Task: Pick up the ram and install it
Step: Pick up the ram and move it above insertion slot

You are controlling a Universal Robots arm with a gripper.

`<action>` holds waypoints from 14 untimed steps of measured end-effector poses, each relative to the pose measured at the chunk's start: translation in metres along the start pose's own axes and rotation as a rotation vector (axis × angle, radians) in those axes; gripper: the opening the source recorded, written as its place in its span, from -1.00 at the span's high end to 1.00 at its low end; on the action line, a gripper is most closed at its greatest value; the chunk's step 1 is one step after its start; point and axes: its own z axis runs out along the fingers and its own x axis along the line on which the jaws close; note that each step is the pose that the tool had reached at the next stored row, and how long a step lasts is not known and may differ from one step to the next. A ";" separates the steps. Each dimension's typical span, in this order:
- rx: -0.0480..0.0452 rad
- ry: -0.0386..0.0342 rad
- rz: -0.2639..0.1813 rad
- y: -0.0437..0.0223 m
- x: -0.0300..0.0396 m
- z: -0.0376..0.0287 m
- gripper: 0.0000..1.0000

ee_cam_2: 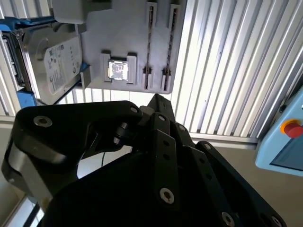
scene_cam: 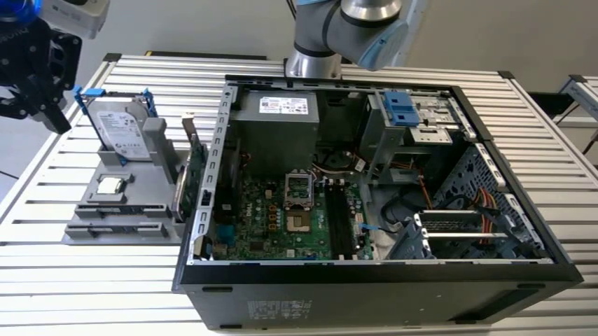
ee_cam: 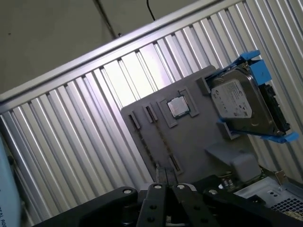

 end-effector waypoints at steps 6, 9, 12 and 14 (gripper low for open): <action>-0.0005 0.0038 -0.056 -0.0001 0.0000 0.0000 1.00; 0.0003 0.0081 -0.084 0.0000 0.0000 0.0000 1.00; 0.0010 0.0123 -0.111 0.0000 0.0000 0.0000 1.00; 0.0014 0.0145 -0.129 0.0000 0.0000 0.0000 1.00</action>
